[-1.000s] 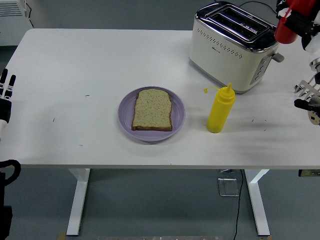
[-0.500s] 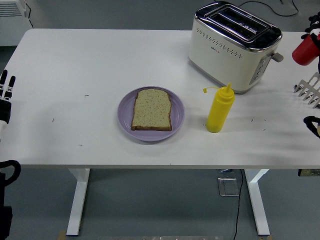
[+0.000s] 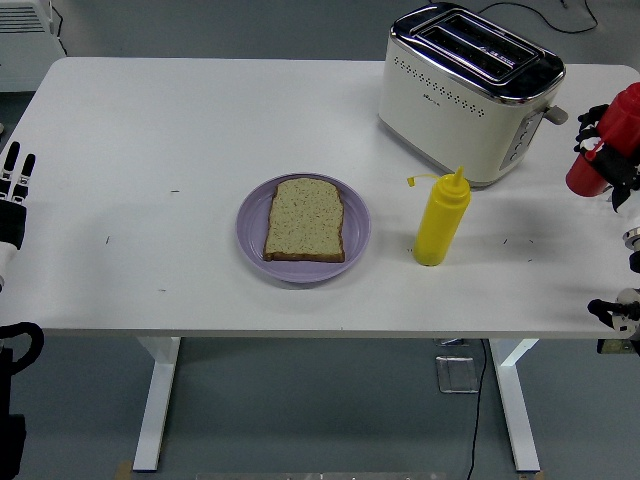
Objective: Pick up the cup,pour liquid into bread,place the cup on the desk
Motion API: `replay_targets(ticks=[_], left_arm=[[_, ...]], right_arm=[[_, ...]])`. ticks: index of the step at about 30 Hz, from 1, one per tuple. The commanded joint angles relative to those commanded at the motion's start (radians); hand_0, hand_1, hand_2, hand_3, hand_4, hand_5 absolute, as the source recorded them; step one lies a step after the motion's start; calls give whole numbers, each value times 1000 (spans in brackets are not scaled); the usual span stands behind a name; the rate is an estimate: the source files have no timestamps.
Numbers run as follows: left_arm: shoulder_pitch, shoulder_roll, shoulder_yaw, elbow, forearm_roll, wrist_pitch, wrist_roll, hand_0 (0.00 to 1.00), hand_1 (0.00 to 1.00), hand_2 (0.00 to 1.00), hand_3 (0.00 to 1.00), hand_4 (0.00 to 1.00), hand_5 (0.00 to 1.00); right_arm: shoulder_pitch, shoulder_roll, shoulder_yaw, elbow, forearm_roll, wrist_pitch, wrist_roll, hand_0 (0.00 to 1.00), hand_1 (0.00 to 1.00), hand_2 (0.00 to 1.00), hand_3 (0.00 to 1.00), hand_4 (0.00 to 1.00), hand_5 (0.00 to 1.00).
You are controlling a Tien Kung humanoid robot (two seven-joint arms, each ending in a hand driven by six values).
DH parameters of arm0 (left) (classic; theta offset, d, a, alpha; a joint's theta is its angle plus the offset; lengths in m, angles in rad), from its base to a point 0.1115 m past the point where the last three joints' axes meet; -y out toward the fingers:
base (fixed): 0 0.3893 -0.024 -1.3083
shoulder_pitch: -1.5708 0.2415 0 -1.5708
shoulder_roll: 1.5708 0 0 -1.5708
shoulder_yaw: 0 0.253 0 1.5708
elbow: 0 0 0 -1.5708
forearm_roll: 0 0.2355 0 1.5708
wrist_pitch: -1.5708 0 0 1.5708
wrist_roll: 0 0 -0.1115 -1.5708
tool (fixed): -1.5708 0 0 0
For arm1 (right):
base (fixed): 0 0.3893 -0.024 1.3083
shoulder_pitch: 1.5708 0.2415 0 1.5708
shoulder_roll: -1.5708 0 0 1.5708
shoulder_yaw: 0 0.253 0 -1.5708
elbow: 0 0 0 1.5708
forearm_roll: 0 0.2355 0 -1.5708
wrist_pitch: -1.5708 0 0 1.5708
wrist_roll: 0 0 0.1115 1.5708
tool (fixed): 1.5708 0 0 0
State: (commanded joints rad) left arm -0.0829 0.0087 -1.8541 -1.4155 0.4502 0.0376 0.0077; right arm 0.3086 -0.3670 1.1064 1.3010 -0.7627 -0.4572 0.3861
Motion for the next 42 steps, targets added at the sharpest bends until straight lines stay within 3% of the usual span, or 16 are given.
replay_targets(ticks=[18, 42], left_arm=[[-4, 1, 0, -1, 1, 0, 0, 781, 739, 742, 704, 514, 997], [-7, 0, -6, -2, 2, -1, 0, 782, 739, 742, 703, 515, 998]], right_arm=[[1, 27, -145, -68, 60, -4, 96, 285, 272, 342, 374, 473, 2], [22, 22, -261, -116, 121, 5, 108, 284, 277, 348, 383, 475, 2]])
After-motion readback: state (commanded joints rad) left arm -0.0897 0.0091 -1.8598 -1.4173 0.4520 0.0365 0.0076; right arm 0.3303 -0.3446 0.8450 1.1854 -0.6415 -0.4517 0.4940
